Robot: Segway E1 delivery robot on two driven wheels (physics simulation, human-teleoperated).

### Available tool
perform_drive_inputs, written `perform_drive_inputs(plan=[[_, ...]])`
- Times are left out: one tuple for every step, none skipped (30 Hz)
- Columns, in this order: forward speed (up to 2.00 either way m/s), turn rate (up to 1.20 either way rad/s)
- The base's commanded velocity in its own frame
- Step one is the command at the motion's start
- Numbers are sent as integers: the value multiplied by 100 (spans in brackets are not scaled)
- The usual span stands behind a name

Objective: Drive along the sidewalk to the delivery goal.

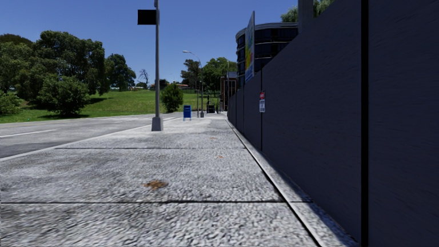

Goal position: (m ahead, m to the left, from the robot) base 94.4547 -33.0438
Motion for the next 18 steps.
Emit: perform_drive_inputs(plan=[[156, 0], [156, 0], [156, 0], [156, 0], [156, 0], [156, 0], [156, 0], [156, 0], [156, 0], [156, 0], [156, 0], [156, 0], [156, 0], [156, 0], [156, 0], [156, 0], [156, 0], [156, 0]])
